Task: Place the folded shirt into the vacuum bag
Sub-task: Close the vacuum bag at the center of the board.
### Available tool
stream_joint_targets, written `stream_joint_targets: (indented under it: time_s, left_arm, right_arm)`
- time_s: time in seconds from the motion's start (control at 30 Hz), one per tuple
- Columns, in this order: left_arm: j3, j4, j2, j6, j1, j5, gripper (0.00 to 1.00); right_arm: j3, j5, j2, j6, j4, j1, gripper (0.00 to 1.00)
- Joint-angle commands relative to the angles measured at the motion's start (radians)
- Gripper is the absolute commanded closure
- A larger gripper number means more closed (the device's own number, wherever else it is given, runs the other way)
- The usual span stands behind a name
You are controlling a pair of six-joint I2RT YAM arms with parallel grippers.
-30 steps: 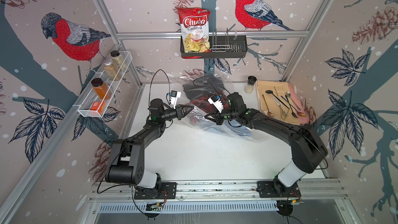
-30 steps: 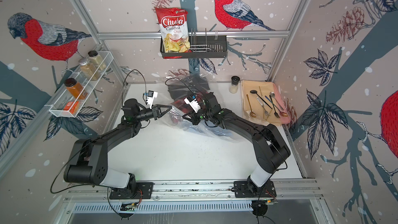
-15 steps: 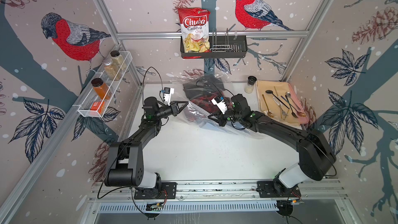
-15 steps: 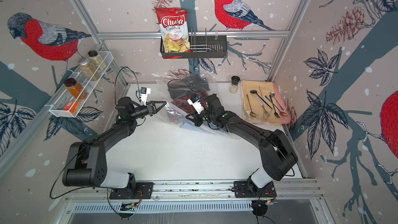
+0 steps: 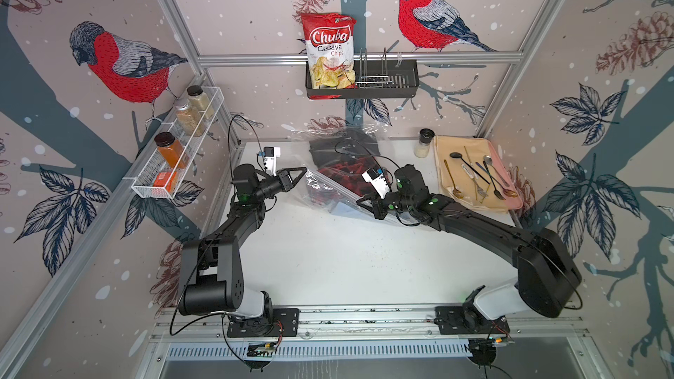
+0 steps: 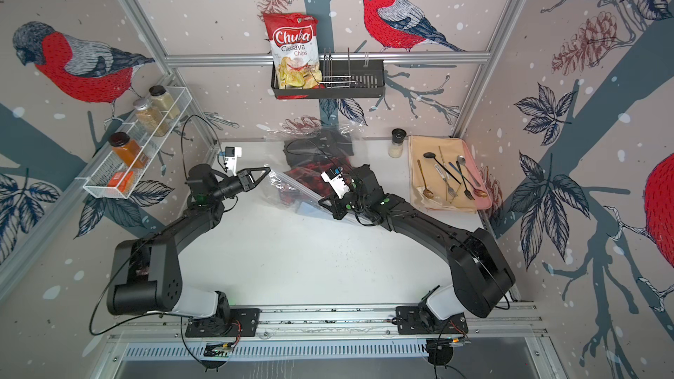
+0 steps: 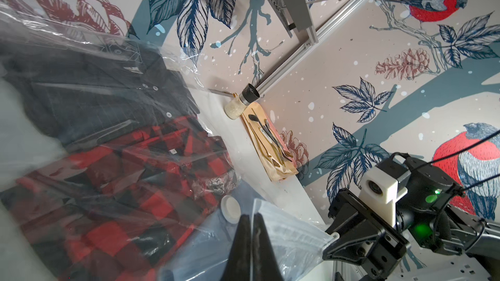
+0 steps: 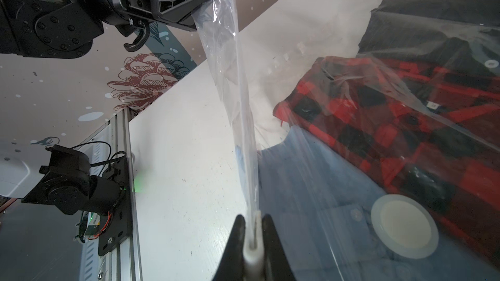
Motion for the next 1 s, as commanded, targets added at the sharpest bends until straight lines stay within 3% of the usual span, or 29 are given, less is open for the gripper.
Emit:
stream_joint_targets:
  time_s: [0.0,0.97]
  left_arm:
    - [0.026,0.151,0.017,-0.063,0.036,-0.196,1.00]
    - [0.137,0.223,0.182,-0.206,0.113,-0.224,1.00]
  right_arm:
    - [-0.010,0.039,-0.015,0.019,-0.152,0.002,1.00]
    - [0.002,0.212,-0.015,0.045,-0.331,0.062,1.00]
